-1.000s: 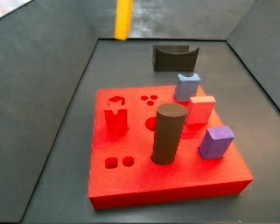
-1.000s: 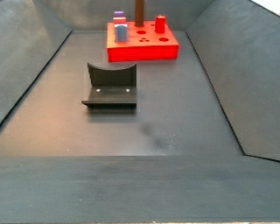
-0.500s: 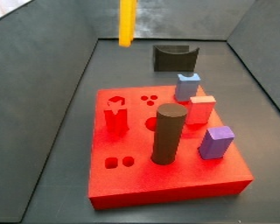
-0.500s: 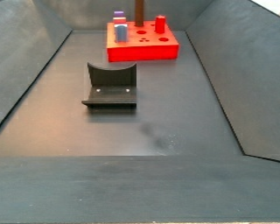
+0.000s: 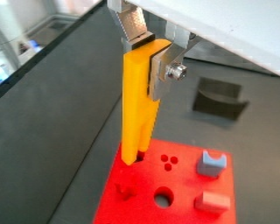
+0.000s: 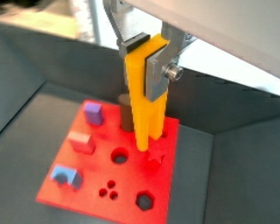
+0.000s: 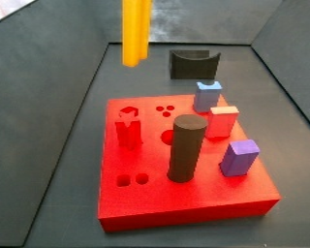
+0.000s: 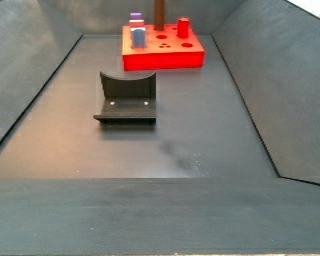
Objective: Pick up the square-circle object. Move up. Rotate the square-circle object. Place the square-circle object on the fixture. Regrasp the square-circle object. Move to above the board. Insert the square-circle object.
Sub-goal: Insert the square-circle object.
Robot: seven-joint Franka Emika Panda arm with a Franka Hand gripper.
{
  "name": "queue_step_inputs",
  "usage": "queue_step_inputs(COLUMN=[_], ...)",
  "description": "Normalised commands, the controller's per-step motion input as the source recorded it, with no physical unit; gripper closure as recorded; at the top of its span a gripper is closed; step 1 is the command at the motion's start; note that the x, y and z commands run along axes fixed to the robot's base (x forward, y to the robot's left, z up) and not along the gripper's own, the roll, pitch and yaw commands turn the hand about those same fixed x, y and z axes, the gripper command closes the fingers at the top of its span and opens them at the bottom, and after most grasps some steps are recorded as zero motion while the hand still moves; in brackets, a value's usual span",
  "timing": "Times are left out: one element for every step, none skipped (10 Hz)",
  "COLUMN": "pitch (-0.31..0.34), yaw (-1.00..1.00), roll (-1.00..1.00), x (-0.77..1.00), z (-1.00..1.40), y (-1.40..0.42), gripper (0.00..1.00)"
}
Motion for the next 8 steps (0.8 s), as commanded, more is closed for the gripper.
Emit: queue_step_inputs(pitch=[0.0, -0.01, -0.01, -0.001, 0.0, 0.0, 0.0, 0.0], yaw=[-0.93, -0.93, -0.93, -0.95, -0.99, -1.0, -1.0, -1.0], roll=[0.0, 0.0, 0.0, 0.0, 0.0, 0.0, 0.01, 0.01], x=[0.04, 0.04, 0.05, 0.04, 0.01, 0.01, 0.0, 0.0], z=[0.0, 0.0, -0.05, -0.07, -0.12, -0.14, -0.15, -0.17], y=[-0.28, -0.27, -0.26, -0.25, -0.18, -0.17, -0.16, -0.16], gripper=[1.0, 1.0, 1.0, 1.0, 1.0, 1.0, 1.0, 1.0])
